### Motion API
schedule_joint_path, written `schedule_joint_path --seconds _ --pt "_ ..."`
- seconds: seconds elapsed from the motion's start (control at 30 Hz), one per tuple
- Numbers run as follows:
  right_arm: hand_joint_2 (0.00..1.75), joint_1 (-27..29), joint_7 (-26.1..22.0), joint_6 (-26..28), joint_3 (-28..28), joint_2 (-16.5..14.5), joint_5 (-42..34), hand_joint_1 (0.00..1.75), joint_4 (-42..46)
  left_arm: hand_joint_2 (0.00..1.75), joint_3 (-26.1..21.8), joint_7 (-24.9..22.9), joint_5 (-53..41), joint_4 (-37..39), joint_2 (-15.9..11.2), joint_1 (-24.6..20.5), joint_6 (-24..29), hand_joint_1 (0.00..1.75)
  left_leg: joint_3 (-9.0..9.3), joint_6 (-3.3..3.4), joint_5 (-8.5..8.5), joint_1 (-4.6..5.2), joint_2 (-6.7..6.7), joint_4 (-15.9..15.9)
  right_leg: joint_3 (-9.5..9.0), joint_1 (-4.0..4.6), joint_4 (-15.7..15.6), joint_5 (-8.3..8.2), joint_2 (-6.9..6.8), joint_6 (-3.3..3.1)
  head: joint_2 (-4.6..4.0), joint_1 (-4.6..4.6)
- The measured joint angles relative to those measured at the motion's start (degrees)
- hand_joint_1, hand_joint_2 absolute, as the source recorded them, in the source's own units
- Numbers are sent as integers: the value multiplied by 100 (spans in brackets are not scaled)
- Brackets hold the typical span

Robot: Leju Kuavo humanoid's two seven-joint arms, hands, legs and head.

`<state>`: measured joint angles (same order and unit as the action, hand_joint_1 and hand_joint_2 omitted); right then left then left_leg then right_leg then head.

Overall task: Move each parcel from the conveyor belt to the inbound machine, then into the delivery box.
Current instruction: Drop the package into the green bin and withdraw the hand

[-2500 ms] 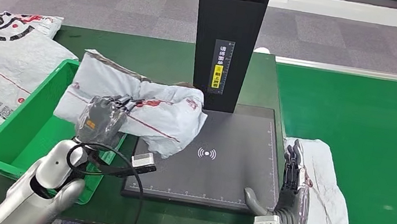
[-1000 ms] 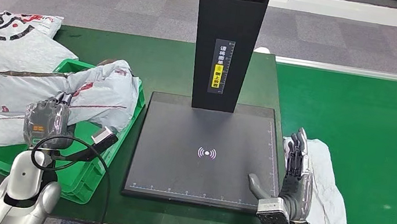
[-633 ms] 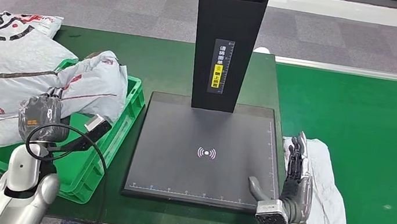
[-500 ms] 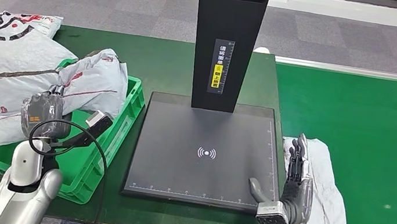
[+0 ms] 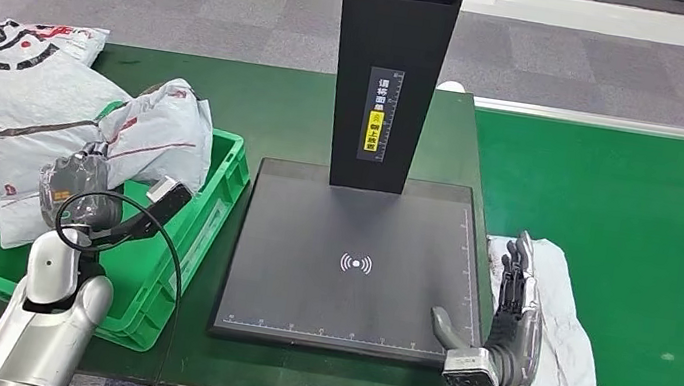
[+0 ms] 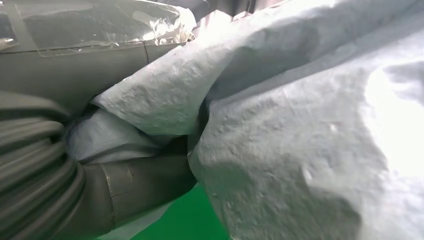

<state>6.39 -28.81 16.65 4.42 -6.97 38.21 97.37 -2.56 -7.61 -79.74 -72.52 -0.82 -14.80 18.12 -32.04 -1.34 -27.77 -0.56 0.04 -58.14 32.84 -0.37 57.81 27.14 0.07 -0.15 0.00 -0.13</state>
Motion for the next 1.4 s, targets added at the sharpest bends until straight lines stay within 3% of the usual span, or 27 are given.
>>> schedule_joint_path --seconds 0.73,1.4 --pt "175 -167 163 -142 20 -45 102 0 0 175 -627 -681 -286 727 111 -362 -397 175 -2 -2 2 0 0 0 0 0 1 -2 -1 1 0 0" --pt "175 -297 233 -298 20 -196 222 0 0 175 -909 -747 -419 975 287 -467 -711 175 -3 -3 3 0 -1 0 1 0 1 -2 -2 2 0 0"
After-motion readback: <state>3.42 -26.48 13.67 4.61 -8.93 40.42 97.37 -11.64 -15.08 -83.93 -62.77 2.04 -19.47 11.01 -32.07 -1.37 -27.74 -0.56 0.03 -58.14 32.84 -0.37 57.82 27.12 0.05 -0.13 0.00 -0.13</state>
